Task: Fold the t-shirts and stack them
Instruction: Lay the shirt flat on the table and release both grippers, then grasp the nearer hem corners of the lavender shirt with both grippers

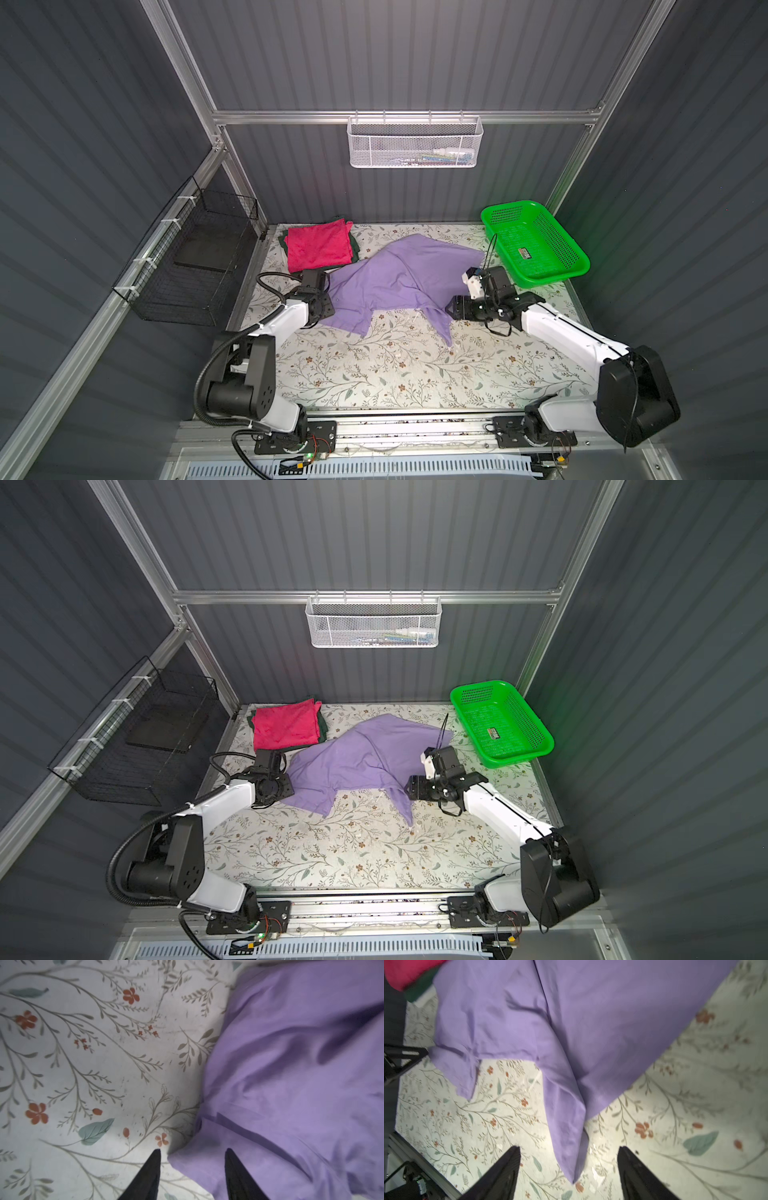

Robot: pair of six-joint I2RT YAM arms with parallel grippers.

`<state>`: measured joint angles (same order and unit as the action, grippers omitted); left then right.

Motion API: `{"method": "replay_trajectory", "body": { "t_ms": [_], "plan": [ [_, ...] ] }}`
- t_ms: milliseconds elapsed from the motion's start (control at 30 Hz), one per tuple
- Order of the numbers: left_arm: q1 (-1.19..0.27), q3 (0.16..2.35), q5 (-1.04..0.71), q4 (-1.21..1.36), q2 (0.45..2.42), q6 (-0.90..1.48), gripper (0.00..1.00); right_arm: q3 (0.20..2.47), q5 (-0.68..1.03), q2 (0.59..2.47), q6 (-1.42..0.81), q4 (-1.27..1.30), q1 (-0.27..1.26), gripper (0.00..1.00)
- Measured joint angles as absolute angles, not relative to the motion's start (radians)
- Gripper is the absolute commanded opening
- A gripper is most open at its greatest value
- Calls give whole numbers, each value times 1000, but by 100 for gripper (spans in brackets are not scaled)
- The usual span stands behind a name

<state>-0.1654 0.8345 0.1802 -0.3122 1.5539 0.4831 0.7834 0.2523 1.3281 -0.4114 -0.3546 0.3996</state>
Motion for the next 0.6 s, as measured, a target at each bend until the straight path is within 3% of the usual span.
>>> {"method": "replay_trajectory", "body": {
  "t_ms": [167,367,600],
  "plan": [
    [-142,835,148,-247,1624,481,44,692,254,1261,-463,-338,438,69],
    [-142,812,120,-190,1622,483,9,665,263,1300,-498,-281,497,67],
    [-142,790,103,-214,1578,479,0,664,259,1387,-532,-232,575,65]
  ]
}}
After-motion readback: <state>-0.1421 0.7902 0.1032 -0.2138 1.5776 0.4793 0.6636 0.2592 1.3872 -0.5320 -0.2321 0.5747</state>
